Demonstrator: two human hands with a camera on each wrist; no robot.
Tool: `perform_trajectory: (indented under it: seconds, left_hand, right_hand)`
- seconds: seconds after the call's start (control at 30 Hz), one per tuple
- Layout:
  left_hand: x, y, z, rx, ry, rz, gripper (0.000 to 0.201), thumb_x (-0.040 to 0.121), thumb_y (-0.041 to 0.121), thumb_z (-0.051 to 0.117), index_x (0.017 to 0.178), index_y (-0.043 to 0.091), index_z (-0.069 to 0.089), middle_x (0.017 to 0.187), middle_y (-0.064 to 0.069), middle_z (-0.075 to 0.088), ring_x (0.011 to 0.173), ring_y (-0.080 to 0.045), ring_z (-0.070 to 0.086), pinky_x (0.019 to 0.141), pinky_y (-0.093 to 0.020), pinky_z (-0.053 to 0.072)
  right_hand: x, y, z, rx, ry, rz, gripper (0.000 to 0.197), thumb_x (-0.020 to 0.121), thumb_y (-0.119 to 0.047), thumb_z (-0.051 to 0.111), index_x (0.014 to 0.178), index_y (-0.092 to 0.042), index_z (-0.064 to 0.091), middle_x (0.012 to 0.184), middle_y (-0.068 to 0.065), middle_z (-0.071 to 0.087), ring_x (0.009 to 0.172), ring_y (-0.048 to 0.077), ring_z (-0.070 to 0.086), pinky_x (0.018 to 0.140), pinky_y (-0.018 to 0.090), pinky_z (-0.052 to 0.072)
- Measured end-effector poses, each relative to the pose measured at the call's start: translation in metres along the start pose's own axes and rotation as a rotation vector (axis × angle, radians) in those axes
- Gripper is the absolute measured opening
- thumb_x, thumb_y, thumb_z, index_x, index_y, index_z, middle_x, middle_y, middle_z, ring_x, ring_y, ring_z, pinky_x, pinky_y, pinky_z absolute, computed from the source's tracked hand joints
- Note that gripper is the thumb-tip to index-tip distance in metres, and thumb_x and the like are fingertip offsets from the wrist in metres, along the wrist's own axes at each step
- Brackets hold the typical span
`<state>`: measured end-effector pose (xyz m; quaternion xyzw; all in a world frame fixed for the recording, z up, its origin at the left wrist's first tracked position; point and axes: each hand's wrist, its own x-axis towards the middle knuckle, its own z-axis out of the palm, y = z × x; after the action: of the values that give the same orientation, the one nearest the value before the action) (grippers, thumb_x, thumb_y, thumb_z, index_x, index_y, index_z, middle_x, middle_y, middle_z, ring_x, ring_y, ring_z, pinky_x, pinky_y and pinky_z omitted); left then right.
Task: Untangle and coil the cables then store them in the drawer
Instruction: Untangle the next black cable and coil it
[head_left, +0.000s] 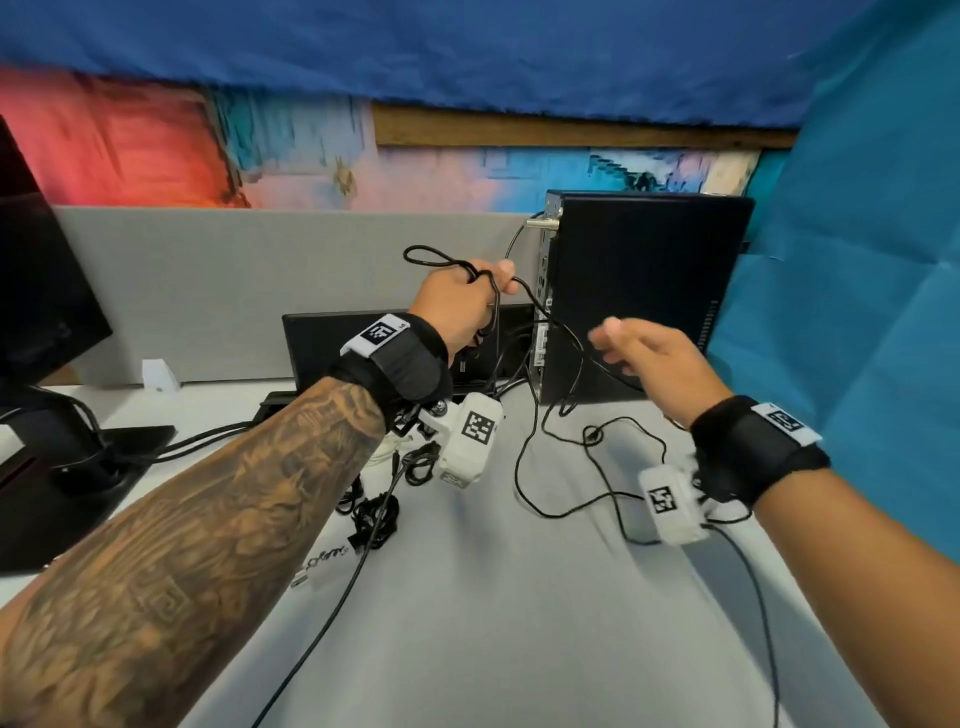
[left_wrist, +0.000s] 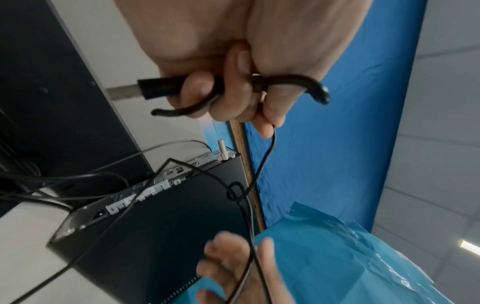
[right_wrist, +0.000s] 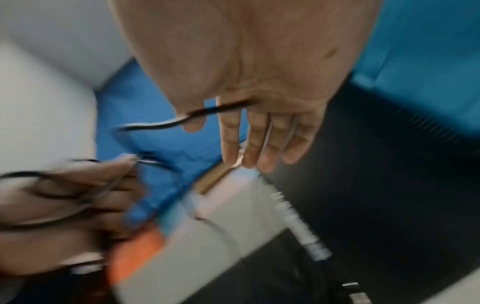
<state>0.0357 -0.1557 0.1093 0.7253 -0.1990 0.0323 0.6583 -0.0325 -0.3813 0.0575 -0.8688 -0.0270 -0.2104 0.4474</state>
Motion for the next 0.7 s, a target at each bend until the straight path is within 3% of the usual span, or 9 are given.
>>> perform_trajectory:
  seconds: [0.1, 0.17, 0.23, 0.3, 0.4, 0.5, 0.57, 0.63, 0.7]
  left_hand:
    - [-0.002, 0.003, 0.005, 0.012, -0.016, 0.034, 0.028, 0.101, 0.032, 0.055, 0.080, 0.017, 0.066, 0.067, -0.002, 0.037, 0.049, -0.011, 0.029, 0.047, -0.026, 0.022]
    - [-0.003, 0.005, 0.003, 0.069, -0.035, 0.070, 0.028, 0.101, 0.032, 0.055, 0.082, 0.015, 0.067, 0.057, 0.006, 0.044, 0.045, -0.008, 0.035, 0.046, -0.023, 0.027]
    - [-0.004, 0.005, 0.001, 0.130, -0.059, 0.090, 0.026, 0.101, 0.029, 0.054, 0.083, 0.014, 0.065, 0.045, 0.014, 0.050, 0.039, 0.000, 0.041, 0.045, -0.017, 0.033]
    - [-0.006, 0.002, 0.000, 0.134, -0.049, 0.102, 0.026, 0.101, 0.026, 0.055, 0.080, 0.015, 0.065, 0.049, 0.015, 0.057, 0.038, 0.002, 0.044, 0.045, -0.014, 0.035]
    - [-0.005, -0.003, -0.004, 0.106, 0.047, 0.088, 0.026, 0.102, 0.026, 0.054, 0.082, 0.014, 0.065, 0.046, 0.016, 0.054, 0.039, -0.002, 0.039, 0.042, -0.016, 0.033]
    - [0.003, -0.006, -0.019, -0.064, 0.224, 0.038, 0.030, 0.101, 0.032, 0.055, 0.075, 0.020, 0.065, 0.061, 0.007, 0.055, 0.046, -0.011, 0.034, 0.044, -0.021, 0.029]
    - [0.006, -0.009, -0.026, -0.084, 0.263, 0.025, 0.031, 0.100, 0.033, 0.056, 0.074, 0.020, 0.065, 0.061, 0.001, 0.051, 0.046, -0.012, 0.033, 0.044, -0.021, 0.028]
    - [0.002, -0.012, -0.027, -0.030, 0.233, 0.044, 0.029, 0.101, 0.029, 0.055, 0.077, 0.018, 0.065, 0.052, 0.012, 0.054, 0.045, -0.010, 0.033, 0.044, -0.021, 0.029]
    - [-0.002, -0.013, -0.021, 0.024, 0.209, 0.053, 0.027, 0.101, 0.026, 0.054, 0.079, 0.017, 0.065, 0.047, 0.018, 0.056, 0.047, -0.009, 0.034, 0.044, -0.021, 0.032]
  right_hand:
    - [0.001, -0.033, 0.016, 0.090, -0.050, -0.117, 0.033, 0.105, -0.042, 0.047, 0.115, -0.023, 0.073, 0.105, -0.005, 0.073, 0.097, 0.001, 0.065, 0.085, 0.018, 0.049]
    - [0.006, -0.040, 0.020, 0.107, -0.057, -0.163, 0.023, 0.101, -0.035, 0.059, 0.116, -0.024, 0.073, 0.107, -0.008, 0.073, 0.100, -0.001, 0.066, 0.089, 0.016, 0.050]
    - [0.010, -0.041, 0.021, 0.019, -0.069, -0.195, 0.017, 0.097, -0.030, 0.067, 0.111, -0.025, 0.073, 0.107, -0.009, 0.072, 0.102, 0.005, 0.067, 0.094, 0.024, 0.052]
    - [0.012, -0.040, 0.021, -0.107, -0.134, -0.196, 0.010, 0.095, -0.026, 0.069, 0.105, -0.025, 0.072, 0.102, -0.006, 0.071, 0.097, 0.013, 0.068, 0.091, 0.032, 0.056]
    - [0.008, -0.040, 0.022, -0.096, -0.281, -0.108, 0.013, 0.096, -0.013, 0.066, 0.105, -0.023, 0.065, 0.096, 0.002, 0.073, 0.081, 0.023, 0.071, 0.068, 0.029, 0.060]
    - [-0.001, -0.032, 0.024, 0.104, -0.196, -0.025, 0.011, 0.103, -0.012, 0.056, 0.111, -0.015, 0.063, 0.085, 0.006, 0.074, 0.057, 0.014, 0.059, 0.049, 0.020, 0.048]
    - [-0.003, -0.019, 0.022, 0.180, -0.123, 0.038, 0.010, 0.104, -0.013, 0.054, 0.107, -0.015, 0.063, 0.078, 0.003, 0.070, 0.060, 0.007, 0.059, 0.053, 0.018, 0.048]
    - [-0.001, -0.007, 0.021, 0.100, -0.159, 0.095, 0.008, 0.103, -0.016, 0.056, 0.107, -0.018, 0.062, 0.076, -0.001, 0.071, 0.068, 0.005, 0.067, 0.069, 0.021, 0.053]
    - [0.001, 0.002, 0.023, -0.056, -0.190, 0.102, 0.008, 0.103, -0.020, 0.057, 0.105, -0.019, 0.064, 0.074, -0.002, 0.072, 0.066, -0.004, 0.067, 0.071, 0.020, 0.046]
